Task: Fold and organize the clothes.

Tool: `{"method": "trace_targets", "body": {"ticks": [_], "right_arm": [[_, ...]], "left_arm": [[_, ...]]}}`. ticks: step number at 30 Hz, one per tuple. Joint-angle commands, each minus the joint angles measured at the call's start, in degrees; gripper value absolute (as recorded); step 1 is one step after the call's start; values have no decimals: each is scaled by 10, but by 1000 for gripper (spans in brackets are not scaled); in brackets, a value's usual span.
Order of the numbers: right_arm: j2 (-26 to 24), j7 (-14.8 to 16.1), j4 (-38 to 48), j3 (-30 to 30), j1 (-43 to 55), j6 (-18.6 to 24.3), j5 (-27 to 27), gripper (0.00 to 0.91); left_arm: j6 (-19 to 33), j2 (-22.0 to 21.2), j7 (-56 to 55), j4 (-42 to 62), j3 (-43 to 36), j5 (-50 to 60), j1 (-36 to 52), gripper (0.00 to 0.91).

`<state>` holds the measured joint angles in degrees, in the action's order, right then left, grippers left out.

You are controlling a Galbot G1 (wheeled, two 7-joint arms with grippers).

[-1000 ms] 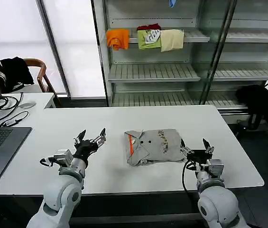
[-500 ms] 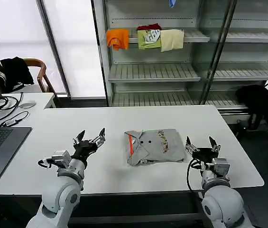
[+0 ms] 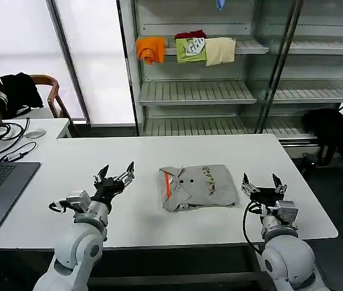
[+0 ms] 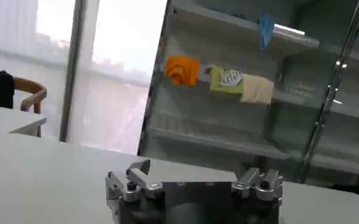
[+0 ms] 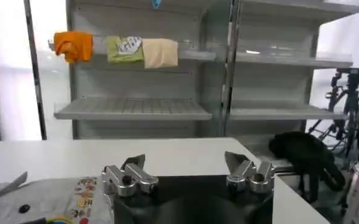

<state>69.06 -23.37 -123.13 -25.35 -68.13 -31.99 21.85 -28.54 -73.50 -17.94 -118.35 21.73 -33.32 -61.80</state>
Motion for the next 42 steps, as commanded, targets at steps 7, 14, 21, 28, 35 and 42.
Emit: {"method": "trace_targets", "body": {"ticks": [7,14,21,28,35,42], "right_arm": [[-1,2,7,-8,-1,7,2,907],[0,2,10,-7,0,8,3,907],[0,3,11,-5,-2,10,2,907],[-1,3,9,-7,-4,10,2,907],[15,7,24,-4,-7,17,-11,907],[20,8,14,-10,-17,18,-15,907]], "left_arm": [[8,-1,7,10,-6,3,6,907],[8,-1,6,11,-6,2,6,907],[8,-2,8,9,-6,2,2,907],[7,-2,9,9,-6,3,4,907],[14,-6,11,9,-1,9,-9,907],[30,-6,36,4,-8,74,-18,907]]}}
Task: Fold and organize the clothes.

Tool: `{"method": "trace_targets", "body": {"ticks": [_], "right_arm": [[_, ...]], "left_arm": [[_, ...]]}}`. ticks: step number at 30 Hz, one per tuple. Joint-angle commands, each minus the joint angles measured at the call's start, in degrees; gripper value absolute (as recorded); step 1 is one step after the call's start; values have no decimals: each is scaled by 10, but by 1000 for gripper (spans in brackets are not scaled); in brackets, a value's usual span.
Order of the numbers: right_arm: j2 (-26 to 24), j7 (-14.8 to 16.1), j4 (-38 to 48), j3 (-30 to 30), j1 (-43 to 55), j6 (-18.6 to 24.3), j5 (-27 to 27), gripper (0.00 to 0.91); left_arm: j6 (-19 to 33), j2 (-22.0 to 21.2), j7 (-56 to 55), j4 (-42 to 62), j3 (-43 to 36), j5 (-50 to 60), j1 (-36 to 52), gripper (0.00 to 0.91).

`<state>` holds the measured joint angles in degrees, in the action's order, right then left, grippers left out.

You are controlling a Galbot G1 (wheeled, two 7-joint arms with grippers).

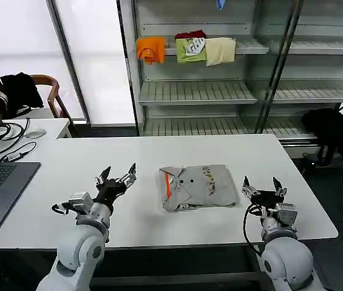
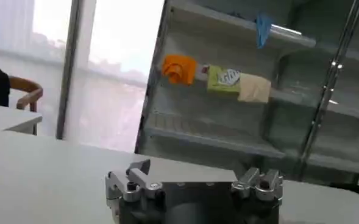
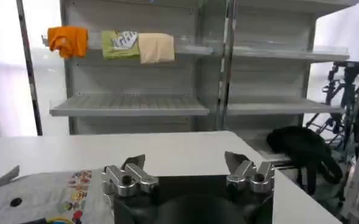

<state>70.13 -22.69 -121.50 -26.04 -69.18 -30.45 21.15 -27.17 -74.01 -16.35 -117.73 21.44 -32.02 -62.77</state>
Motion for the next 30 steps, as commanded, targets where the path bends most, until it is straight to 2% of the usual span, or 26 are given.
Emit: {"method": "trace_targets", "body": {"ticks": [1,7,30], "right_arm": [[9,1,-5,-3,-6,2,-9,907],[12,4,-15,-2,-9,1,-24,907],[-5,6,-19,-9,-10,2,-17,907]], "left_arm": [[15,-1,21,-3,-8,61,-8,907],[11,-4,23,-9,-18,73,-11,907],[11,-6,29,-11,-28,82,-8,907]]}}
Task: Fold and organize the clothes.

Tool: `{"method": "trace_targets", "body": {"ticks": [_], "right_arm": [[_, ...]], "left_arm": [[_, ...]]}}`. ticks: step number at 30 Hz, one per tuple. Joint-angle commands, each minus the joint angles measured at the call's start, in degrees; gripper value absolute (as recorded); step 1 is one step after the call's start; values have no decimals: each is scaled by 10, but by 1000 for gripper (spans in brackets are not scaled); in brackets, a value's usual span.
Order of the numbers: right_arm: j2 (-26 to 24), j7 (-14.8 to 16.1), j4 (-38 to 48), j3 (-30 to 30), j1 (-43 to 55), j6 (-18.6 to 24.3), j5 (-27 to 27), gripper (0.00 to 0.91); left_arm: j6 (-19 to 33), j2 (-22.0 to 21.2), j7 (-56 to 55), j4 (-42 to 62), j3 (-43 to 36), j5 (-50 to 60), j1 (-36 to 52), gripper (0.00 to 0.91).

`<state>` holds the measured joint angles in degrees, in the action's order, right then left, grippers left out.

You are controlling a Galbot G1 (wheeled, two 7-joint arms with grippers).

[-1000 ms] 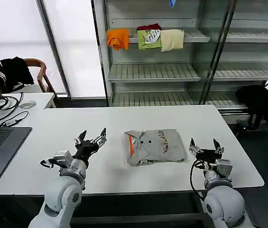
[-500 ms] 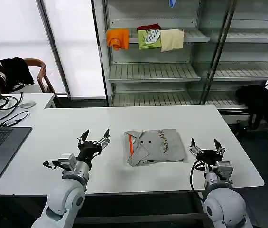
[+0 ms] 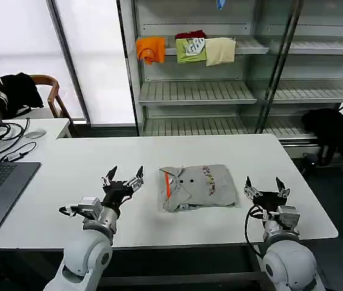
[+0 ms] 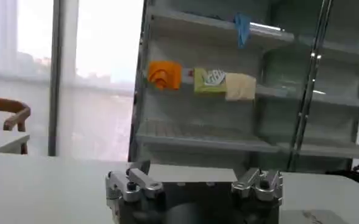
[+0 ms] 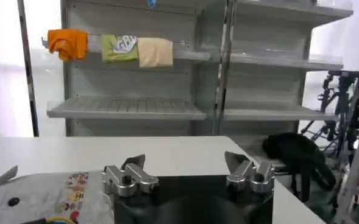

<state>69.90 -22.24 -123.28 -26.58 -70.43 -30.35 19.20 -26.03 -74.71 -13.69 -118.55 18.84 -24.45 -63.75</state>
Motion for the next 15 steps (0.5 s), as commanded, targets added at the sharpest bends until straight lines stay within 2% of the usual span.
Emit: {"method": "trace_targets", "body": {"ticks": [1,15], "right_arm": [[-3,1,1,-4,3,1,3,907],[-2,1,11,-5,7,2,3,907]], "left_arm": [[0,1,2,-2,-1,7,3,907],[0,4,10,0,15,7,3,907]]}}
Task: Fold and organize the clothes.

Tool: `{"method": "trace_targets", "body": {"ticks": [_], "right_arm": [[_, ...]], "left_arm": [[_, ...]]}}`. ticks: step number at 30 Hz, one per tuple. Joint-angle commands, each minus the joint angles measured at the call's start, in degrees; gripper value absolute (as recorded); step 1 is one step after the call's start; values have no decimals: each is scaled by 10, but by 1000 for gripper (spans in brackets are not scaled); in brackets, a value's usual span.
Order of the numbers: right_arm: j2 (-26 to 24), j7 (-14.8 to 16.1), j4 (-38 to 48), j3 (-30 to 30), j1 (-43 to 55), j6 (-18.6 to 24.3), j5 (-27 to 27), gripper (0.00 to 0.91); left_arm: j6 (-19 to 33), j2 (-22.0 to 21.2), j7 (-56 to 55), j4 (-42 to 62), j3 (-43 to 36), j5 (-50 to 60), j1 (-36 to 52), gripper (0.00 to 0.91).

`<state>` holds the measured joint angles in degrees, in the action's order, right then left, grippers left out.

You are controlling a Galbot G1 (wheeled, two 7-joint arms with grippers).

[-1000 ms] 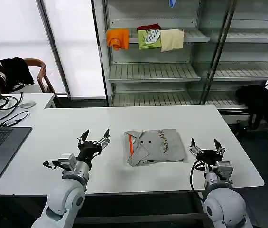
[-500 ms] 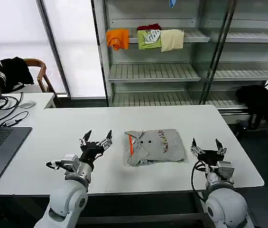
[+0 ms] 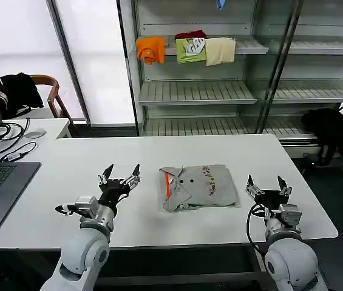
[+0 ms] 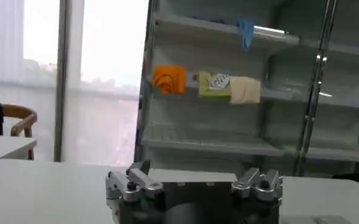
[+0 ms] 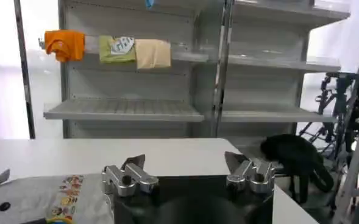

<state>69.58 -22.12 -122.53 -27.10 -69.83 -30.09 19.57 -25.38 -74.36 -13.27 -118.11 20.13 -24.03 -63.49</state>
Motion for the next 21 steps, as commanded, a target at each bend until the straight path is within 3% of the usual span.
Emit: {"method": "trace_targets", "body": {"ticks": [1,21], "right_arm": [[2,0,4,0,0,0,0,907],[-1,3,1,-4,-2,1,3,907]], "left_arm": [[-8,1,7,-5,3,3,0,907],[-16,2,17,-12,11,9,-1,907]]}}
